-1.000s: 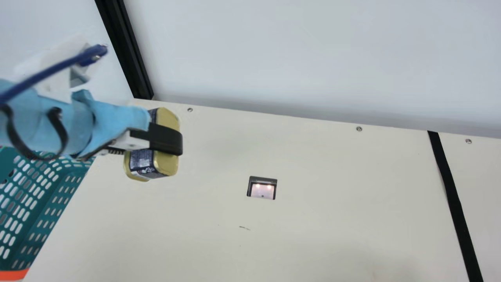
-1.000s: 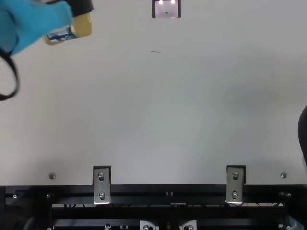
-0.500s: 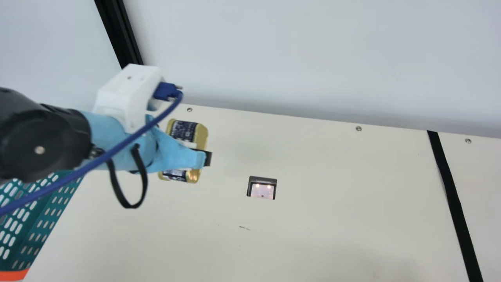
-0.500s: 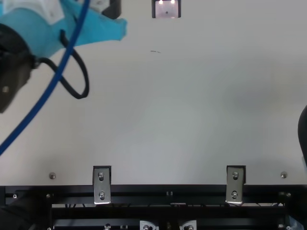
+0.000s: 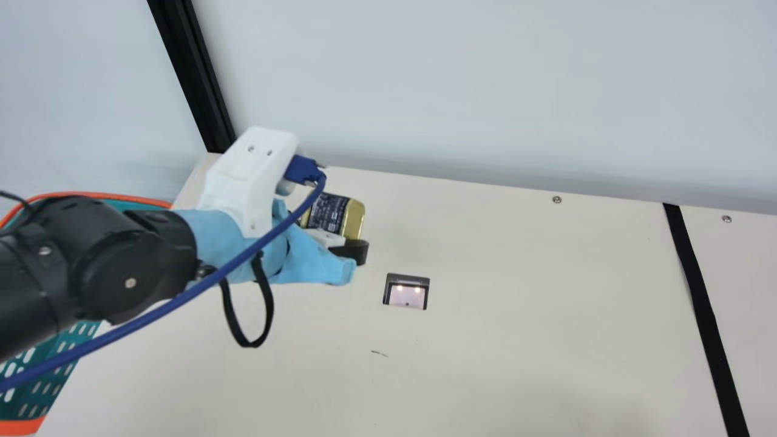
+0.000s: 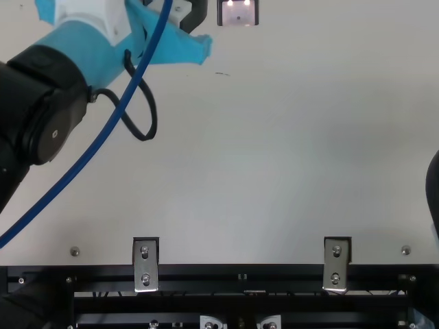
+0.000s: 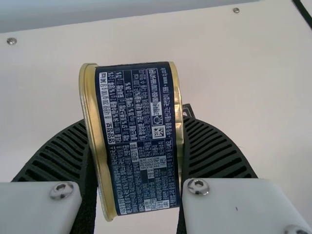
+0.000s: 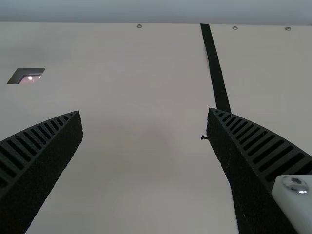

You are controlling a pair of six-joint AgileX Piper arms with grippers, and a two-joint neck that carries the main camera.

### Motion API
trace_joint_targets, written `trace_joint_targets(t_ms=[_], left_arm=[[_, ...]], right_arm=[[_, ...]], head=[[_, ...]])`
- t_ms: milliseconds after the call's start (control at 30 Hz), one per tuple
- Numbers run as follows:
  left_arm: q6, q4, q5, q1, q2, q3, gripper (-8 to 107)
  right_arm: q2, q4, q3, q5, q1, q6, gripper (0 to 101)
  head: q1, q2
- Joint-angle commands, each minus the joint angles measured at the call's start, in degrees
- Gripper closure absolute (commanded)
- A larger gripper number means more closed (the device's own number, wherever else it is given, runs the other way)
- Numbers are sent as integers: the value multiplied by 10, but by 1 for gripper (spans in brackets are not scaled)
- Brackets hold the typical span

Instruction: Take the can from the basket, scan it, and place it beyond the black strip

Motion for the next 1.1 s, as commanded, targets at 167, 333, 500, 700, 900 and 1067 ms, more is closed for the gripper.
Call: trace_joint_targets(t_ms=[167,333,500,700,900,1067], left_arm=[[5,0,1,0,1,-1,89],[27,4,-46,-12,2,2,89],[40,18,-119,-26,10,19,89],[17,43,-195,-30,31,38,89],[-3,50,-272,-33,57,52,89],[2,30,-329,-47,81,62,89]], right_arm=[[0,0,0,0,0,0,0],[0,0,0,0,0,0,0],[0,0,0,0,0,0,0],[0,0,0,0,0,0,0],[0,0,0,0,0,0,0],[0,0,0,0,0,0,0]], head=[[0,-6],[0,-6],[0,-6],[0,-6],[0,-6],[0,-6]])
